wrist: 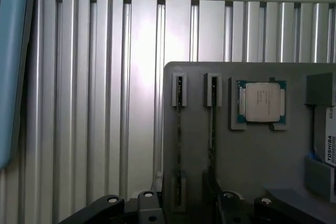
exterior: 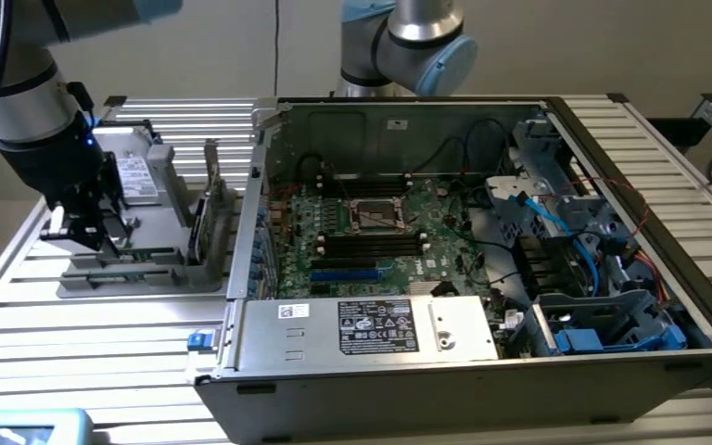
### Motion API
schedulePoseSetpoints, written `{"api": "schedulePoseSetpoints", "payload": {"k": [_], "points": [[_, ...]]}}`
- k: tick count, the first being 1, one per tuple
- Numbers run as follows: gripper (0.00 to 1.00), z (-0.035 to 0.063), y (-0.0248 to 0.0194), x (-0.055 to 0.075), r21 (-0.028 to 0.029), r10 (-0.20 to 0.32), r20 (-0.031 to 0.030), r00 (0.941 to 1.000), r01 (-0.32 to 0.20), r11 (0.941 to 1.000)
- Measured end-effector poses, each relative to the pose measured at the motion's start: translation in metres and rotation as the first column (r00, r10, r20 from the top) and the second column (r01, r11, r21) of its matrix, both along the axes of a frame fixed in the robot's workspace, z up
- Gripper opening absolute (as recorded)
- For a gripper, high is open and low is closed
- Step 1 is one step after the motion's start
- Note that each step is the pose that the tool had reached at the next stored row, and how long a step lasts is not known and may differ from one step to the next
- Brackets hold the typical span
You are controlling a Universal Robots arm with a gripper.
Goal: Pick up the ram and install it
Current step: 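Pick up the ram and move it above insertion slot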
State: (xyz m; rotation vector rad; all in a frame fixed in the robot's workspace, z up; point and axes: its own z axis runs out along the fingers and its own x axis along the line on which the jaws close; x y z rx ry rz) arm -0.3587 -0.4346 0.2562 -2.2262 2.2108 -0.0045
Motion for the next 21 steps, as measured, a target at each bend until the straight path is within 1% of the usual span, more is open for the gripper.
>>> {"api": "schedulePoseSetpoints", "payload": {"k": [2, 16, 19, 21], "points": [[0.42, -0.0021, -0.0002, 0.000, -0.0002, 0.000, 0.0028, 1.0000, 0.000, 1.0000], [0.42, -0.0266, -0.0014, -0.001, -0.0003, 0.004, 0.0035, 1.0000, -0.004, 1.0000], [0.42, -0.0321, -0.0030, -0.001, -0.0001, 0.004, 0.0035, 1.0000, -0.004, 1.0000], [0.42, -0.0358, -0.0031, -0.001, 0.0000, 0.003, 0.0035, 1.0000, -0.003, 1.0000]]}}
